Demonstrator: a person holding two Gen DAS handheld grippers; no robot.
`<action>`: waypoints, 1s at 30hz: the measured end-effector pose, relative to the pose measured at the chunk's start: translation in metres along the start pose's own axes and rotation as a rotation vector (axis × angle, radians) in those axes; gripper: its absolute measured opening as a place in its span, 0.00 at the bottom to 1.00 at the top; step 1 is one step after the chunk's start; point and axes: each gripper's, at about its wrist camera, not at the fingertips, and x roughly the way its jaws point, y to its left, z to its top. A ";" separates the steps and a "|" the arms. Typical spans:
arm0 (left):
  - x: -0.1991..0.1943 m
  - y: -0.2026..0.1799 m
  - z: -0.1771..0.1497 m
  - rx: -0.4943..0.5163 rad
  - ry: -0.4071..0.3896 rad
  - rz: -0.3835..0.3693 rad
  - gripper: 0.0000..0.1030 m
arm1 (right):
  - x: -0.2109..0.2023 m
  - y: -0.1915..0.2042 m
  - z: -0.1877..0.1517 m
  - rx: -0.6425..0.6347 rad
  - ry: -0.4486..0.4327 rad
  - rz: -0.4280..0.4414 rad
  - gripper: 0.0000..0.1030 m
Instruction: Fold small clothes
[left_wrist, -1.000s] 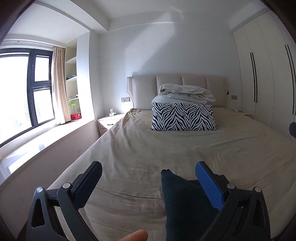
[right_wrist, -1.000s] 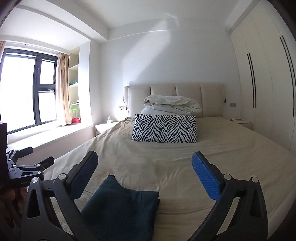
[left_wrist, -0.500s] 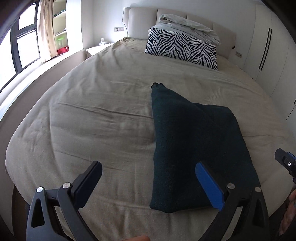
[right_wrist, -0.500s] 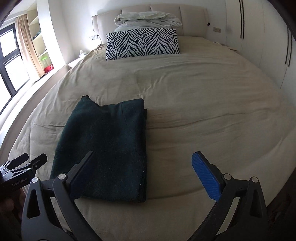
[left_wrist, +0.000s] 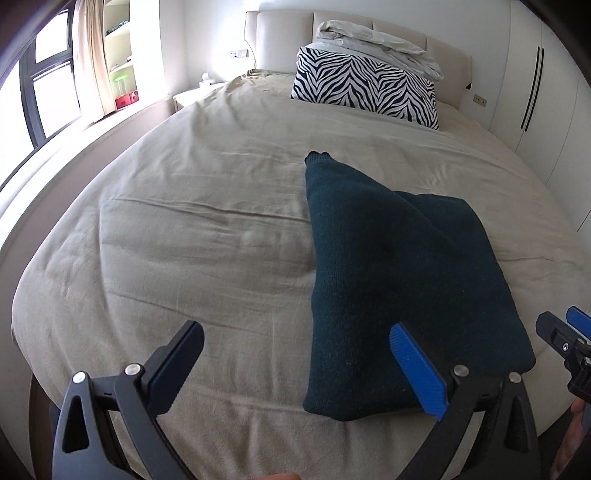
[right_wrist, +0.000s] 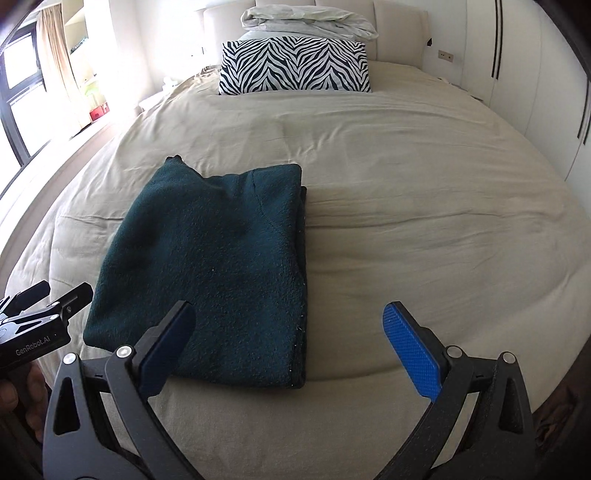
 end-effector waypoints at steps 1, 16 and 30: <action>0.000 0.000 0.000 0.000 0.000 0.000 1.00 | 0.001 0.000 0.000 0.000 0.002 0.000 1.00; 0.004 -0.003 -0.006 0.007 0.015 -0.004 1.00 | 0.005 0.004 -0.001 0.005 0.016 0.001 1.00; 0.006 -0.003 -0.007 0.008 0.020 -0.003 1.00 | 0.009 0.003 -0.002 0.003 0.028 0.003 1.00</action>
